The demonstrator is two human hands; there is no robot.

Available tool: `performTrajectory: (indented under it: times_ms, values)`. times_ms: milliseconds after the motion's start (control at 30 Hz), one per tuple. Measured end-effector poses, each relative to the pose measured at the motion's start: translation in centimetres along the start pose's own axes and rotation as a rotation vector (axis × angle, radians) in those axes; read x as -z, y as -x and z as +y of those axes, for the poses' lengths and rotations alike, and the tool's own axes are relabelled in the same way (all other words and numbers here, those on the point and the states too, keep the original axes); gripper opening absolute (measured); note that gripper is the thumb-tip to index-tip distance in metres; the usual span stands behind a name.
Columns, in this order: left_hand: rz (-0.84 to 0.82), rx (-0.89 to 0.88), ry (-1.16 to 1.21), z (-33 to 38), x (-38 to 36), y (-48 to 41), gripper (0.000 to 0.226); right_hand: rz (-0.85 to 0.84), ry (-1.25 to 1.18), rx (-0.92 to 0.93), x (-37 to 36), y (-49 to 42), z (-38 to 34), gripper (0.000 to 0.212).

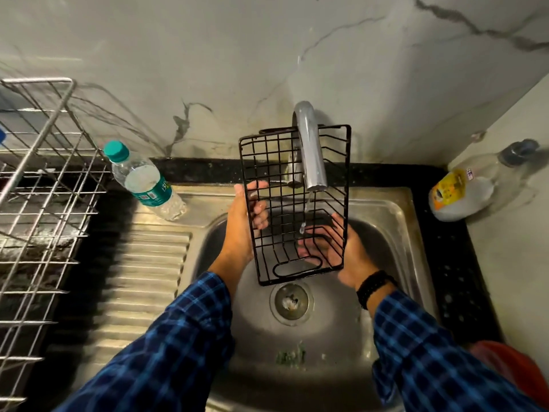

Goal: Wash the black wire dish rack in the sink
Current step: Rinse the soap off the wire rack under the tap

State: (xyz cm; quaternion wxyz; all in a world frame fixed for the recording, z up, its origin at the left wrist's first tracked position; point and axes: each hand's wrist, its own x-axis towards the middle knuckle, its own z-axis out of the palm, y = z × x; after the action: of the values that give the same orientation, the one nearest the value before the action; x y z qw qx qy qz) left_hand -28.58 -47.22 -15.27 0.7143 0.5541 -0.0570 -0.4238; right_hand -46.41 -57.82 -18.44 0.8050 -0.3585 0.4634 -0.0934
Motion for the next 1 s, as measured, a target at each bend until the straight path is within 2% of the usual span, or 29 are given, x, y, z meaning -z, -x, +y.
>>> performTrajectory:
  times_ms: [100, 200, 300, 367, 400, 533, 600, 700, 767, 833, 900, 967, 1000]
  values:
    - [0.000, -0.010, -0.078, -0.1, -0.1, -0.4, 0.043, 0.123, 0.003, 0.109, -0.1, 0.0, 0.9, 0.059]
    - [-0.086, 0.056, -0.143, 0.0, 0.0, -0.6, 0.038, 0.225, -0.032, 0.229, 0.4, -0.3, 2.4, 0.042]
    - [-0.065, 0.132, -0.107, 0.4, -0.2, 0.3, 0.051, 0.235, 0.016, 0.125, 0.4, 0.1, 3.1, 0.040]
    - [-0.045, 0.147, -0.136, 0.0, -0.2, 1.0, 0.057, 0.194, 0.025, 0.066, 0.2, 0.5, 3.1, 0.046]
    - [-0.039, 0.150, -0.161, -0.2, -0.3, 1.4, 0.056, 0.155, 0.015, 0.100, 0.2, 0.7, 2.8, 0.047]
    - [0.028, 0.276, -0.205, -0.5, -1.0, 2.4, 0.050, 0.003, -0.091, 0.372, 0.2, 1.6, 0.5, 0.049]
    - [0.034, 0.347, -0.212, -0.5, -0.6, 2.4, 0.046, -0.034, -0.073, 0.368, 0.3, 1.7, -0.2, 0.051]
    - [-0.051, 0.423, -0.369, 0.4, 0.0, 2.4, 0.045, -0.022, -0.024, 0.283, -0.1, 1.7, -0.6, 0.056]
    - [-0.061, 0.400, -0.332, 0.9, -0.1, 2.2, 0.041, -0.024, -0.018, 0.231, -0.5, 1.5, -1.3, 0.056]
    - [-0.016, 0.314, -0.187, 0.9, -0.4, 2.2, 0.040, -0.057, -0.039, 0.220, -1.1, 1.5, -2.1, 0.053]
    - [0.035, 0.229, -0.083, 0.2, -0.2, 2.3, 0.046, -0.076, -0.031, 0.236, -1.3, 1.3, -2.4, 0.044]
    - [0.050, 0.147, -0.078, -0.5, 0.2, 2.5, 0.053, -0.120, -0.003, 0.294, -1.5, 1.6, -2.7, 0.028]
    - [0.073, 0.121, -0.078, -0.6, 0.4, 2.6, 0.053, -0.120, -0.005, 0.307, -1.8, 1.6, -2.6, 0.028]
